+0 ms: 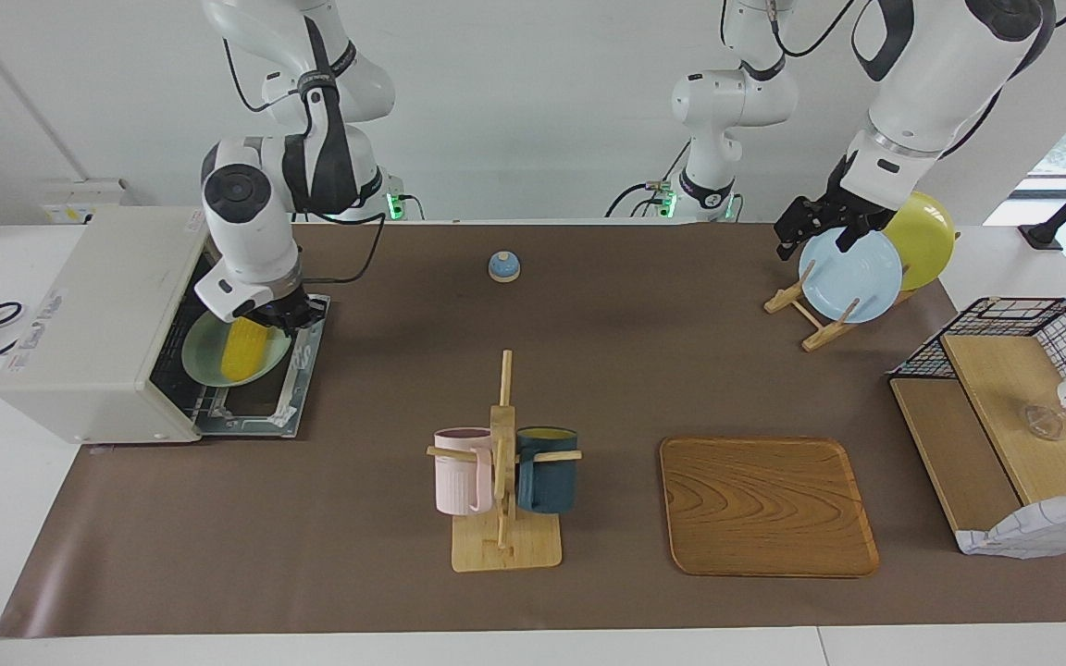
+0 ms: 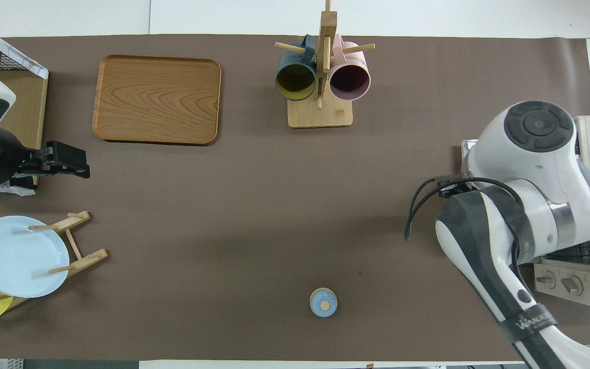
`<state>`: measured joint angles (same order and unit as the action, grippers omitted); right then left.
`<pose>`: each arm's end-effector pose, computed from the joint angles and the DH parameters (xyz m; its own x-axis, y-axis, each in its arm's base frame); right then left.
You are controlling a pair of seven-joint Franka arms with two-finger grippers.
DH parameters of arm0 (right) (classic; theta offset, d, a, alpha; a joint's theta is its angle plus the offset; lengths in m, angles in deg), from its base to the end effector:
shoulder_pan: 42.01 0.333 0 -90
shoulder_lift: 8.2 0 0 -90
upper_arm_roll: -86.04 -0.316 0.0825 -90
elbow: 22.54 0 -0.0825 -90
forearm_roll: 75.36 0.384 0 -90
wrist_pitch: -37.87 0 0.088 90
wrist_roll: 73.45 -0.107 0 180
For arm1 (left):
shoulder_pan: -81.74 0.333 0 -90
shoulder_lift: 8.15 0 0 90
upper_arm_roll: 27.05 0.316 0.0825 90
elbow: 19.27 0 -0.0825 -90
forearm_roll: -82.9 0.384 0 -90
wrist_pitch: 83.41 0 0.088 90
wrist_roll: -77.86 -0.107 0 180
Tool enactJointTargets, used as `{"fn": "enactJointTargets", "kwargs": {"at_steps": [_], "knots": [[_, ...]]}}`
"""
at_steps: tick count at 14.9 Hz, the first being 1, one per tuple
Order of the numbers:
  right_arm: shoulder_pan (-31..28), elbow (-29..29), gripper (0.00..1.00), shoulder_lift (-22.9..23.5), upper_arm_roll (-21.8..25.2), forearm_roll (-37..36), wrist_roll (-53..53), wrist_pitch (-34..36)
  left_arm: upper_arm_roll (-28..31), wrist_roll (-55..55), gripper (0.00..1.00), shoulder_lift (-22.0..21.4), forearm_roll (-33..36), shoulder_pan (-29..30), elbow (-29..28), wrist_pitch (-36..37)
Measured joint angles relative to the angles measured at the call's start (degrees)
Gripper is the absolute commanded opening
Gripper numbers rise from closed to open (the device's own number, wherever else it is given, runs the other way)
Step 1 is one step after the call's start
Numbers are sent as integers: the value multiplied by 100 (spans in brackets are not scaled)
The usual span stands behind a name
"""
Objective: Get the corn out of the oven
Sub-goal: 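Pull the plate with corn out and set it on the table center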
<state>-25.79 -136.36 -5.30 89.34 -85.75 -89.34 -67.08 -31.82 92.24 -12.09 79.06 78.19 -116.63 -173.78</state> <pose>0.5328 0.1076 0.4240 0.9879 -0.0042 -0.1550 0.0296 -0.9763 0.2146 0.5243 -0.0853 0.6019 0.9921 0.1064 -0.0670 0.1095 -0.9929 0.0460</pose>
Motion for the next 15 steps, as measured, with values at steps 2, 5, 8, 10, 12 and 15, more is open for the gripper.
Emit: {"fn": "enactJointTargets", "kwargs": {"at_steps": [2, 5, 8, 10, 12, 15], "knots": [[386, 316, 0, 213, -4, 0, -497, 208, 0, 1, 100, 0, 0, 0, -1, -1], [943, 757, 0, 551, -10, 2, -1290, 522, 0, 6, 100, 0, 0, 0, -1, -3], [1507, 1619, 0, 1237, -25, 56, -2075, 809, 0, 21, 100, 0, 0, 0, -2, -3], [1874, 2046, 0, 1724, -46, 125, -2661, 808, 0, 24, 100, 0, 0, 0, -2, -4], [2101, 2363, 0, 2193, -145, 227, -3141, 691, 0, 28, 100, 0, 0, 0, -2, -6], [2191, 2806, 0, 2646, -437, 343, -3636, 484, 0, 28, 100, 0, 0, 0, -2, -9]]}}
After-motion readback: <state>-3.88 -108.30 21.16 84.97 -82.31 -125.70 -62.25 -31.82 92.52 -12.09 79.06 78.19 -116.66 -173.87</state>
